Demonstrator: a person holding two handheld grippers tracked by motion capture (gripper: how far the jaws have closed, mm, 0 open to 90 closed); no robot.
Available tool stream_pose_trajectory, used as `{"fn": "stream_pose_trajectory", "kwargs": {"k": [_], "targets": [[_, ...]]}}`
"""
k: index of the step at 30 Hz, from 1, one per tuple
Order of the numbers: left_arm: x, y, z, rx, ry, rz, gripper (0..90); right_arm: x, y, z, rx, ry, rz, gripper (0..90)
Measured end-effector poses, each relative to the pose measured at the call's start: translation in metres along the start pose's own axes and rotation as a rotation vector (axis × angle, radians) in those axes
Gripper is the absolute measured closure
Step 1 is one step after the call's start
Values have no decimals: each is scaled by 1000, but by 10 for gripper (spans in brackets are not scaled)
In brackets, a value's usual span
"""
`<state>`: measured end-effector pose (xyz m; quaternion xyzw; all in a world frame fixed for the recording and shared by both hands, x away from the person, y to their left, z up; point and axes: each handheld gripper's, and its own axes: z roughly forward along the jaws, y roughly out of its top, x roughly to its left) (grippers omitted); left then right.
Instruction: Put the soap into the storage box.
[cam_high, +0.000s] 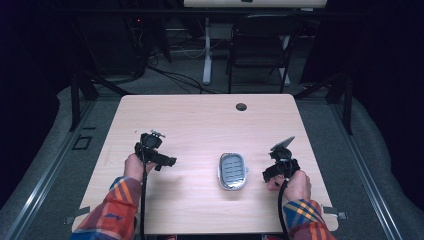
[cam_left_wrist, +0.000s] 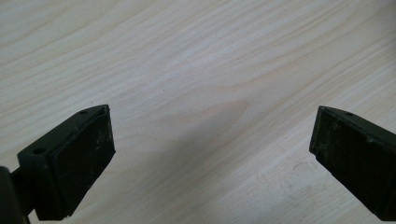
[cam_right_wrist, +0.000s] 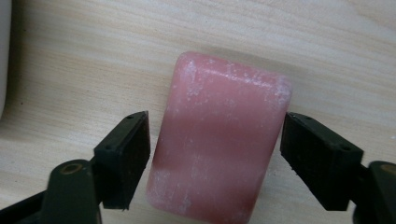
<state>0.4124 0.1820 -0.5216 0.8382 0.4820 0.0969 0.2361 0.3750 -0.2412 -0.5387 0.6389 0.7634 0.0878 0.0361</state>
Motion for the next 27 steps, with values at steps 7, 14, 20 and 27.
{"fn": "stream_pose_trajectory", "kwargs": {"k": [7, 14, 20, 27], "targets": [[0, 0, 0, -1, -1, 1, 0, -1, 2, 4, 22, 18, 26, 342], [0, 0, 0, -1, -4, 2, 0, -2, 6, 4, 58, 15, 3, 362], [0, 0, 0, -4, -6, 1, 0, -3, 10, 4, 72, 26, -7, 364], [0, 0, 0, -6, -7, 0, 0, -2, 13, -2, 62, 29, -23, 365]]}}
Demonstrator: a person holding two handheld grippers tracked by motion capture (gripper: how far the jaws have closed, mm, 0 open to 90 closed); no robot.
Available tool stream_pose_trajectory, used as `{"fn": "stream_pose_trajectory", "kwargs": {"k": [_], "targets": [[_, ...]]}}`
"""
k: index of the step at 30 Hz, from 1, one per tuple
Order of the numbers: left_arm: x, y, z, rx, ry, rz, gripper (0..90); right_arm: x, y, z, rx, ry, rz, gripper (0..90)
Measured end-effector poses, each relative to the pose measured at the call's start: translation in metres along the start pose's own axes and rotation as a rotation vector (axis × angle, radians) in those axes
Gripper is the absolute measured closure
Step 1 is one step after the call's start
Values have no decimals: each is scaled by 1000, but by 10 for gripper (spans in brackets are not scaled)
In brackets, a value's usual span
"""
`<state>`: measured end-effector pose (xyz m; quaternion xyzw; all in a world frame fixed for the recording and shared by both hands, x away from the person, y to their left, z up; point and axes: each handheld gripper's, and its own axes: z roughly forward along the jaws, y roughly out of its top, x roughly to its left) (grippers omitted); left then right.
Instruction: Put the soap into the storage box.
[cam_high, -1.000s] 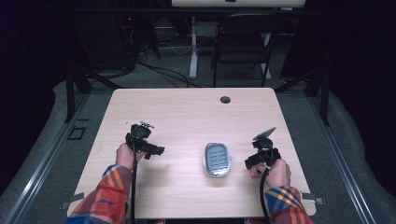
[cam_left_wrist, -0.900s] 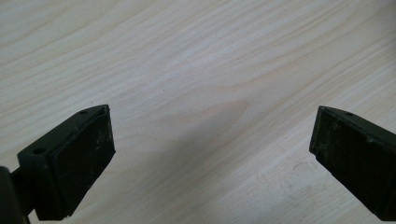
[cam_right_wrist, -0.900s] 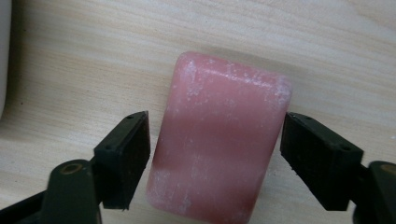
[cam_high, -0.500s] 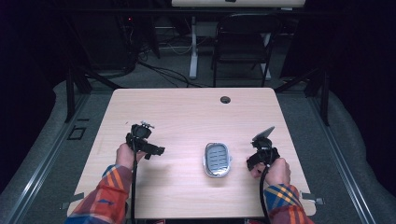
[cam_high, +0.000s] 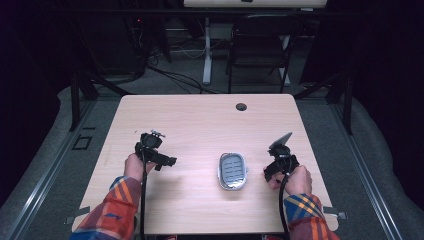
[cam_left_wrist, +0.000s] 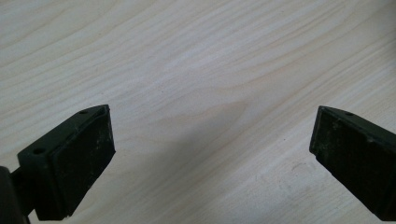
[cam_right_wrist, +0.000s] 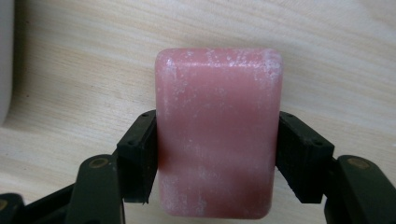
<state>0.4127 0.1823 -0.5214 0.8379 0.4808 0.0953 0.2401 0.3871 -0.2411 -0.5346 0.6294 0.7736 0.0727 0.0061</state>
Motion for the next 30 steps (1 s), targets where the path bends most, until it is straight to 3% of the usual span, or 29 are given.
{"fn": "stream_pose_trajectory", "kwargs": {"k": [3, 8, 11, 15, 21, 30], "targets": [[0, 0, 0, 0, 1, 0, 0, -2, 2, -12, 0, -4, -22, 366], [0, 0, 0, -8, 2, 0, 0, -3, 2, -21, -15, -3, -16, 366], [0, 0, 0, -7, 1, 0, 0, -6, 4, -32, -1, -10, -48, 366], [0, 0, 0, -11, 2, 2, 0, -6, 4, -39, -34, -18, -34, 367], [-1, 1, 1, -13, 1, 6, 0, -7, 6, -54, -17, -29, -66, 367], [-2, 3, 1, -13, -1, 11, 0, -3, 8, -65, -36, -32, -67, 368]]}}
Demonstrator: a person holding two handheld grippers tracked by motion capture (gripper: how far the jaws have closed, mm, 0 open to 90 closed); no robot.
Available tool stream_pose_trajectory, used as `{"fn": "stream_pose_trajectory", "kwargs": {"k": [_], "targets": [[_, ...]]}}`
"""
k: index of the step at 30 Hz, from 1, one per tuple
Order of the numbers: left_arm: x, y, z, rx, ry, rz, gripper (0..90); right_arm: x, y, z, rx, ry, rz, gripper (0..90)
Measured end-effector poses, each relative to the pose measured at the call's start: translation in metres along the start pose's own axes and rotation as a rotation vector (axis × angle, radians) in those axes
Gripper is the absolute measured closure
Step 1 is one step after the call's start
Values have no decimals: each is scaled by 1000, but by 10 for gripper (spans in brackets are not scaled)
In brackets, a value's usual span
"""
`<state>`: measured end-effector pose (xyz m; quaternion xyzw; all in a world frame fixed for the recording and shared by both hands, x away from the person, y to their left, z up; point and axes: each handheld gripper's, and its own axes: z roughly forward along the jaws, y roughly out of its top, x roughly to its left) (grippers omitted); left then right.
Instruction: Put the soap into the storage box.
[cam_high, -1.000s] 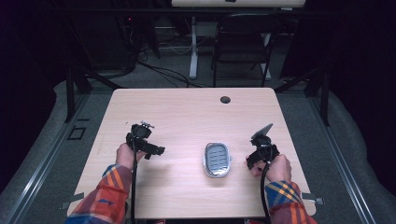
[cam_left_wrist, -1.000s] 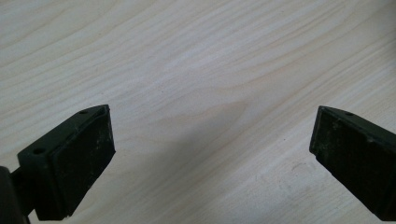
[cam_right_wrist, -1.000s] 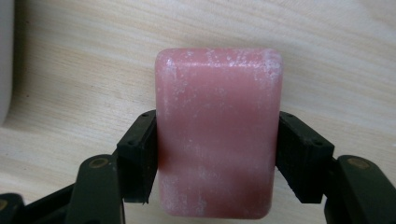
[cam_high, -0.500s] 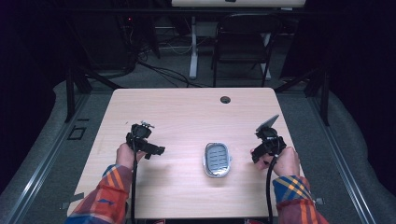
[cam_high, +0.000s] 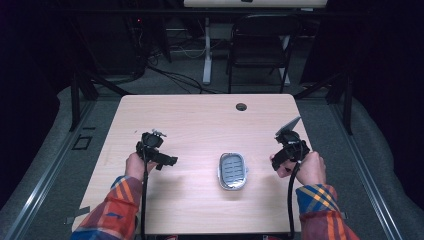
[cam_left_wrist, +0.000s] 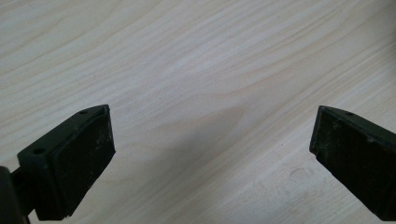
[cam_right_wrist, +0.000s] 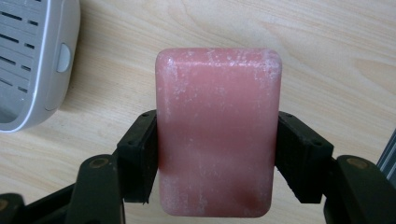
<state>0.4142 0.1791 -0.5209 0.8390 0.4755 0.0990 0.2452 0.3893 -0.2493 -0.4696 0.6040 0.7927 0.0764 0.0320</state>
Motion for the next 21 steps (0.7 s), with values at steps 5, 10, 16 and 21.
{"fn": "stream_pose_trajectory", "kwargs": {"k": [5, 10, 16, 21], "targets": [[0, 1, 1, 0, -1, 1, 0, 4, 4, -5, 3, -3, -20, 369], [0, 1, 1, -3, 0, -1, 0, 10, 7, -7, 0, -4, -34, 369], [0, 1, 1, -3, 0, 0, 0, 18, 12, -9, -1, -2, -52, 370], [0, 1, 1, -1, -1, 0, 0, 23, 16, -10, -8, -1, -64, 370]]}}
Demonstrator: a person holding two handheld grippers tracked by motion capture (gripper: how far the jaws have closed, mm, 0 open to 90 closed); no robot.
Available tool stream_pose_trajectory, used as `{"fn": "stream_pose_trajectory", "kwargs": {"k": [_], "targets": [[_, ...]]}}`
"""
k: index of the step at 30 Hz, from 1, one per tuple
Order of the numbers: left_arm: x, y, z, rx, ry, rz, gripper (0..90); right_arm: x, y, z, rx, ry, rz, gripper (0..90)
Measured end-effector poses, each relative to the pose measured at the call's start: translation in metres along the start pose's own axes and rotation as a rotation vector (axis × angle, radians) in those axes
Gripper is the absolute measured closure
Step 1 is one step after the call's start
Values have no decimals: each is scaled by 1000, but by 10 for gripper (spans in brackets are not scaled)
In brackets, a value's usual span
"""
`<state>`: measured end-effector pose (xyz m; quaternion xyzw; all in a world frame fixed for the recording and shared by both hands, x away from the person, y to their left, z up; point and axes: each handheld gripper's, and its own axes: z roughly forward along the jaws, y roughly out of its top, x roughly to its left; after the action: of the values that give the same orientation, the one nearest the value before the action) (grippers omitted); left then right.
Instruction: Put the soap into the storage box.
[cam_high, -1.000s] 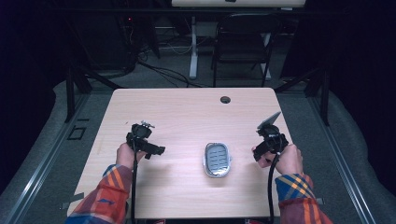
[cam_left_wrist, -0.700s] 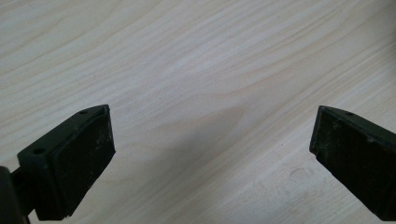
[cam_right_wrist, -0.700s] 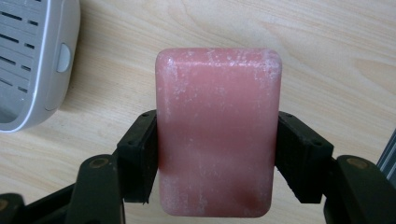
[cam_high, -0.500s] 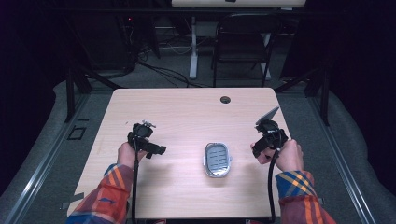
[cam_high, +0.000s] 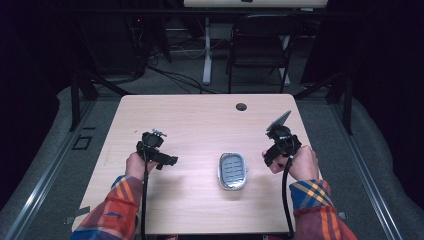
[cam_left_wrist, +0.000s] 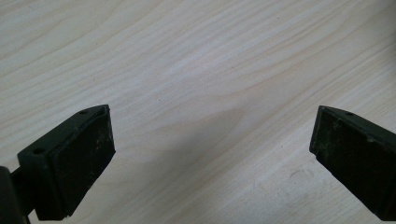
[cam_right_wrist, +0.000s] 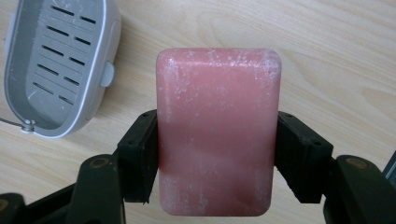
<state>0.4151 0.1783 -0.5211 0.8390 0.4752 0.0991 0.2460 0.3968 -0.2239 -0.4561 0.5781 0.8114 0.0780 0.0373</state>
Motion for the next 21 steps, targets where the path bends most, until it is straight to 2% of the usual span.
{"fn": "stream_pose_trajectory", "kwargs": {"k": [21], "targets": [[0, 0, 0, 0, -1, 0, 0, 26, 17, -2, 19, 12, -75, 370]]}}
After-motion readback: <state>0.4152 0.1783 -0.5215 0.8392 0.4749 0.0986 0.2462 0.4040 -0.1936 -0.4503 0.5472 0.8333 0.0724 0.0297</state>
